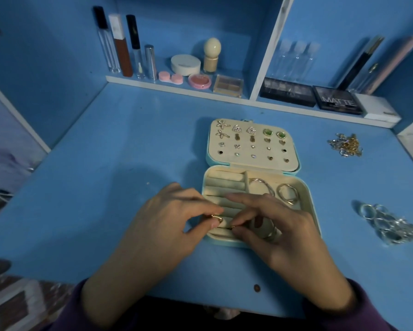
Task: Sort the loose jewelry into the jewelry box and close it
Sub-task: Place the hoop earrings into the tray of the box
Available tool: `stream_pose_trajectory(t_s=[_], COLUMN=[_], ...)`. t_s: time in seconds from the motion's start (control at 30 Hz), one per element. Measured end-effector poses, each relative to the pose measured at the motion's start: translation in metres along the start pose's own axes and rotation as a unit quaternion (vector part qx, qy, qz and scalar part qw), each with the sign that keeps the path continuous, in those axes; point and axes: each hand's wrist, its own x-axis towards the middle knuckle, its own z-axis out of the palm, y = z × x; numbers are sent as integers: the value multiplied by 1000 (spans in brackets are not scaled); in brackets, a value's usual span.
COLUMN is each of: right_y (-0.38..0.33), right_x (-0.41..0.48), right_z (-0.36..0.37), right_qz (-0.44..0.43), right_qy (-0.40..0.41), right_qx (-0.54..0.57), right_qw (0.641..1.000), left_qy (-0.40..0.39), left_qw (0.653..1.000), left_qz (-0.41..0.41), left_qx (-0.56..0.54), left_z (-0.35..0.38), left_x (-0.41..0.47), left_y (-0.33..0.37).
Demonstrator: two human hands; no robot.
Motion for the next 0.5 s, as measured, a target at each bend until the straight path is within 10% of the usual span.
stream_pose_trajectory(t_s=[0.5], right_y=[1], right_x=[0], right_z=[1], right_qz=[16], right_qy=[0], right_qx=[28], right_qw=[999], left_qy=[-49], left_qw=[994], left_qz=[-101], left_qx=[-20], left_z=[-7], left_x=[7], left_y=[11])
